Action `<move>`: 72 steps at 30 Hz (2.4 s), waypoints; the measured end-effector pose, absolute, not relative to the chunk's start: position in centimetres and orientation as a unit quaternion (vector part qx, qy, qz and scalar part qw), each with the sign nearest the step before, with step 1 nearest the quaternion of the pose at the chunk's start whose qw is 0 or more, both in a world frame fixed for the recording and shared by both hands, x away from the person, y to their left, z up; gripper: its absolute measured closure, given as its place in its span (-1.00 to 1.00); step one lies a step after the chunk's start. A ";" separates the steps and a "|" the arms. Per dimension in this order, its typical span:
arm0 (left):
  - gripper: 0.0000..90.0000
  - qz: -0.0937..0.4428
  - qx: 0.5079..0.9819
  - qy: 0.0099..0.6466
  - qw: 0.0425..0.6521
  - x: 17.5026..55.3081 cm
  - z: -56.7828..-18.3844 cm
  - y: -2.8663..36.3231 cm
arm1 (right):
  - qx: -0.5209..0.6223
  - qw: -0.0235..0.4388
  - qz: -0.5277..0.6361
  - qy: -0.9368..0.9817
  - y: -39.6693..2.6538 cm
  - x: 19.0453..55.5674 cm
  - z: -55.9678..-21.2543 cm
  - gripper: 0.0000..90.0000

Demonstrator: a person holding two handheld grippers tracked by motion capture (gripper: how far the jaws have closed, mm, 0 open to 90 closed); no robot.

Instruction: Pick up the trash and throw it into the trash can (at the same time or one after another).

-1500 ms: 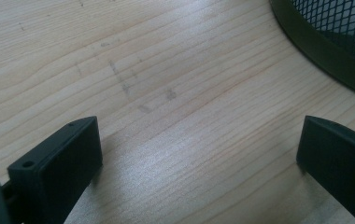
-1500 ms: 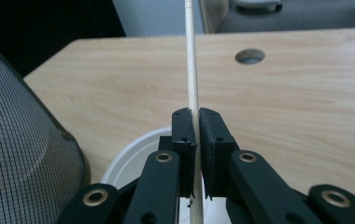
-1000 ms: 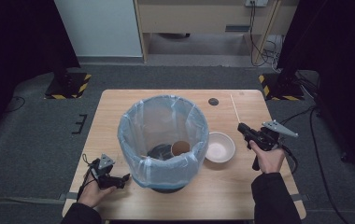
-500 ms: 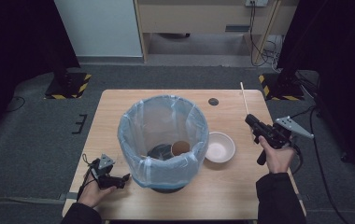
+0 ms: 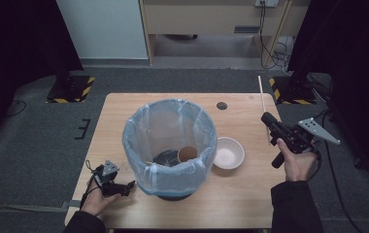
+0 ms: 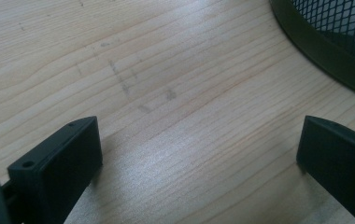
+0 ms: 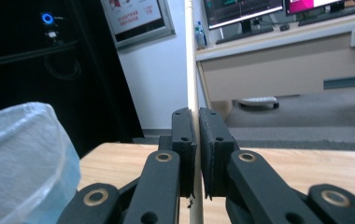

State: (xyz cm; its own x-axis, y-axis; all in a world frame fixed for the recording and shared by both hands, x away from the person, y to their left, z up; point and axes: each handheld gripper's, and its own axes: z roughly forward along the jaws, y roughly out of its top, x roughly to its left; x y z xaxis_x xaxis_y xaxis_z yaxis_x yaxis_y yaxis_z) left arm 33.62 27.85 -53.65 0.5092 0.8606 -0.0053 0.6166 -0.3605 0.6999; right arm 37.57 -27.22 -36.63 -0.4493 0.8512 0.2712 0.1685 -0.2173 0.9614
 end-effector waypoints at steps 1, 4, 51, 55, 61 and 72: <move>-1.00 0.185 0.804 0.459 0.330 33.6 -53.7 27.8 | 0.448 0.269 0.639 0.564 -27.2 37.5 -36.4 0.90; -1.00 0.185 0.804 0.460 0.330 33.6 -53.7 27.8 | 0.440 0.270 0.646 0.562 -27.2 37.3 -35.9 0.90; -1.00 0.185 0.804 0.459 0.330 33.6 -53.7 27.9 | 0.329 0.276 0.708 0.560 -22.9 35.7 -27.9 0.91; -1.00 0.185 0.804 0.459 0.330 33.6 -53.7 27.9 | 0.324 0.275 0.711 0.561 -22.5 35.6 -27.4 0.91; -1.00 0.185 0.804 0.459 0.330 33.6 -53.7 27.9 | 0.317 0.274 0.714 0.561 -22.0 35.6 -27.0 0.91; -1.00 0.185 0.804 0.459 0.330 33.6 -53.7 27.9 | 0.302 0.265 0.719 0.567 -20.5 35.6 -26.1 0.91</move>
